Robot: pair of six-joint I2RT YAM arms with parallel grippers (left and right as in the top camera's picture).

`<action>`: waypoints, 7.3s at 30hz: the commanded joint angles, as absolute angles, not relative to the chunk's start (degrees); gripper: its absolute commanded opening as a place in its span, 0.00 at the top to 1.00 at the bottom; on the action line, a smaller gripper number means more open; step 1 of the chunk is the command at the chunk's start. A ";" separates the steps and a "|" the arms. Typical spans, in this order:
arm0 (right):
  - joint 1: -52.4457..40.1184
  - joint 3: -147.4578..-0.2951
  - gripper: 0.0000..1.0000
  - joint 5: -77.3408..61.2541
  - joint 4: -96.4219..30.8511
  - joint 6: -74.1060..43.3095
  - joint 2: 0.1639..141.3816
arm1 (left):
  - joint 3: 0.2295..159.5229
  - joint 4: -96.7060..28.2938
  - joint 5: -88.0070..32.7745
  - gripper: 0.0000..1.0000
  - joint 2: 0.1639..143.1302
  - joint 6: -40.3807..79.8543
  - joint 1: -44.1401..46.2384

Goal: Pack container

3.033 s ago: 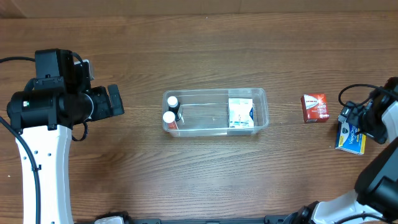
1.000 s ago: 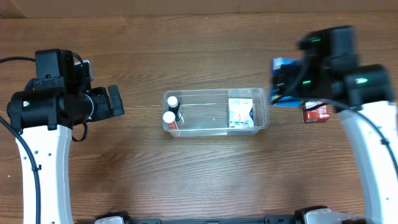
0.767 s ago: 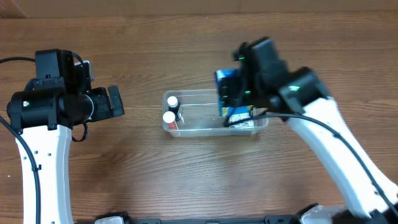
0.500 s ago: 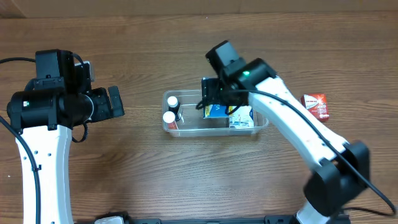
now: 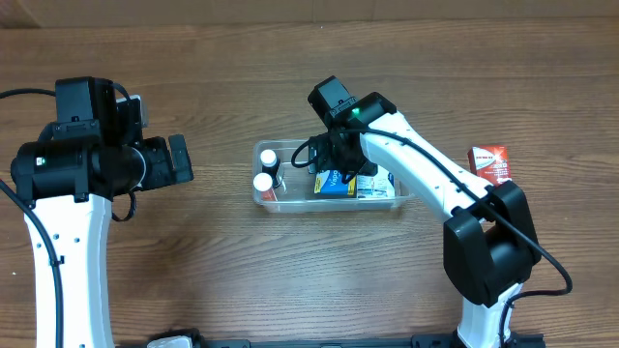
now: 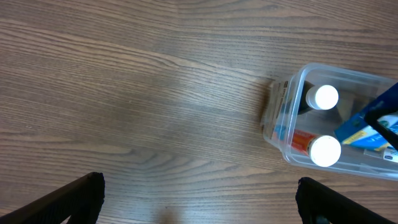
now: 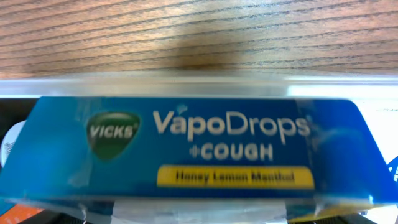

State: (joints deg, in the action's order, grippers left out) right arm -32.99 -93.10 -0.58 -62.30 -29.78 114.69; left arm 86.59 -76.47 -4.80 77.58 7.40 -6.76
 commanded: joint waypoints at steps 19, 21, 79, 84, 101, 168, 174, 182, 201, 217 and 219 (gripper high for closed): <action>-33.04 -94.00 0.01 -0.05 -69.38 -29.56 114.96 | 86.37 -76.38 -5.39 0.00 77.62 6.35 -6.83; -33.04 -94.00 0.00 -0.05 -69.30 -29.56 114.96 | 86.37 -76.40 -5.39 0.00 77.62 6.37 -6.83; 14.66 -91.35 0.11 -1.63 -65.04 6.85 123.92 | 86.37 -75.16 -5.41 0.00 77.62 6.39 -6.83; 14.66 -87.77 0.10 -1.61 -62.96 6.87 123.92 | 86.37 -75.16 -5.39 0.00 77.62 6.37 -6.83; 14.66 -87.37 0.36 -1.61 -62.39 6.79 123.90 | 86.37 -75.18 -5.39 0.00 77.62 6.37 -6.83; -40.56 -94.89 0.17 -4.21 -56.45 -33.04 116.73 | 86.37 -75.35 -5.41 0.00 77.62 6.37 -6.83; -40.56 -94.91 0.18 -4.12 -56.97 -32.05 116.68 | 86.37 -75.37 -5.41 0.00 77.62 6.35 -6.83; -35.00 -104.20 0.06 14.09 -65.30 -29.89 103.37 | 86.37 -74.81 -5.41 0.00 77.62 6.20 -6.68; 0.97 -104.09 0.00 9.89 -73.43 -23.75 94.61 | 86.41 -62.35 -1.56 0.00 83.68 2.55 5.91; -7.16 -56.62 0.00 11.00 -64.79 -31.83 46.83 | 58.92 -58.28 -1.52 0.00 34.24 6.92 6.15; -7.11 -53.34 0.00 11.53 -65.63 -31.77 41.63 | 56.05 -58.04 -1.52 0.00 28.99 6.90 6.15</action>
